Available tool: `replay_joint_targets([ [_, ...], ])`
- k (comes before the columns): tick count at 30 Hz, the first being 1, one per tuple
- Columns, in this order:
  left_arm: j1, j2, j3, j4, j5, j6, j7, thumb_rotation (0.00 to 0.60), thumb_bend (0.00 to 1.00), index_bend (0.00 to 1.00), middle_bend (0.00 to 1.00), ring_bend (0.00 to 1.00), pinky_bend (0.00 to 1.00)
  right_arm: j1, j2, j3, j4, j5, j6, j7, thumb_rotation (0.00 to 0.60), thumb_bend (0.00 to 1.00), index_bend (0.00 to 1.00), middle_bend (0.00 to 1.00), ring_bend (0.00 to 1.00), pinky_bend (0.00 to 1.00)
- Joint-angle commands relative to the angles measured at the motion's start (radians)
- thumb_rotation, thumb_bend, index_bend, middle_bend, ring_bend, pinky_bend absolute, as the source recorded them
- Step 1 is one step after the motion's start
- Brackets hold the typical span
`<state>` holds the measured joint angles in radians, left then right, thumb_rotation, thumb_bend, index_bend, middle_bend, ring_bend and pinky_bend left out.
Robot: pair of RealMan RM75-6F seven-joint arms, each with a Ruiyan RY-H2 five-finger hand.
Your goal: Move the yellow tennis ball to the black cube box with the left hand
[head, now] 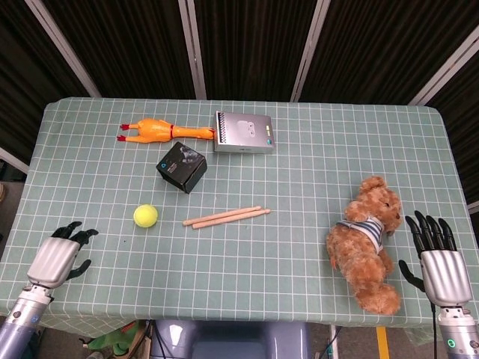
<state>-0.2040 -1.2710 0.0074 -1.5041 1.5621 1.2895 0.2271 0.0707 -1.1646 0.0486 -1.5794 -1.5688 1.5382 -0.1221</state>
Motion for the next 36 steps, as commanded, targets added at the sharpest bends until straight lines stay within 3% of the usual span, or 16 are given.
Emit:
replay_joint_targets([
  [1, -0.033, -0.044, 0.0, 0.04, -0.018, -0.057, 0.024, 0.6, 0.39, 0.39, 0.55, 0.24, 0.39, 0.004, 0.001, 0.004, 0.001, 0.006, -0.008, 0.002, 0.6, 0.34, 0.0, 0.0, 0.0, 0.01],
  [4, -0.055, -0.069, -0.004, 0.065, -0.03, -0.095, 0.022, 0.6, 0.42, 0.42, 0.6, 0.27, 0.45, 0.005, 0.004, 0.005, 0.002, 0.014, -0.014, 0.009, 0.6, 0.34, 0.0, 0.0, 0.0, 0.01],
  [10, -0.103, -0.109, -0.01, 0.095, -0.049, -0.172, 0.034, 0.6, 0.42, 0.43, 0.6, 0.27, 0.46, 0.003, 0.012, 0.006, -0.001, 0.009, -0.007, 0.028, 0.6, 0.34, 0.0, 0.0, 0.0, 0.01],
  [15, -0.141, -0.134, -0.022, 0.099, -0.073, -0.231, 0.035, 0.6, 0.42, 0.41, 0.55, 0.28, 0.45, 0.003, 0.015, 0.003, 0.0, 0.004, -0.008, 0.033, 0.6, 0.34, 0.0, 0.0, 0.0, 0.01],
  [20, -0.172, -0.15, -0.032, 0.093, -0.092, -0.276, 0.02, 0.6, 0.42, 0.36, 0.58, 0.32, 0.45, 0.003, 0.018, 0.004, 0.0, 0.003, -0.008, 0.041, 0.6, 0.34, 0.0, 0.0, 0.0, 0.01],
  [24, -0.19, -0.166, -0.04, 0.099, -0.101, -0.289, 0.019, 0.6, 0.41, 0.36, 0.63, 0.34, 0.44, 0.001, 0.022, 0.005, 0.0, 0.001, -0.002, 0.049, 0.6, 0.34, 0.0, 0.0, 0.0, 0.01],
  [36, -0.223, -0.19, -0.053, 0.109, -0.125, -0.303, 0.028, 0.6, 0.4, 0.36, 0.62, 0.34, 0.44, 0.001, 0.029, 0.006, 0.0, -0.003, 0.001, 0.061, 0.6, 0.34, 0.0, 0.0, 0.0, 0.01],
])
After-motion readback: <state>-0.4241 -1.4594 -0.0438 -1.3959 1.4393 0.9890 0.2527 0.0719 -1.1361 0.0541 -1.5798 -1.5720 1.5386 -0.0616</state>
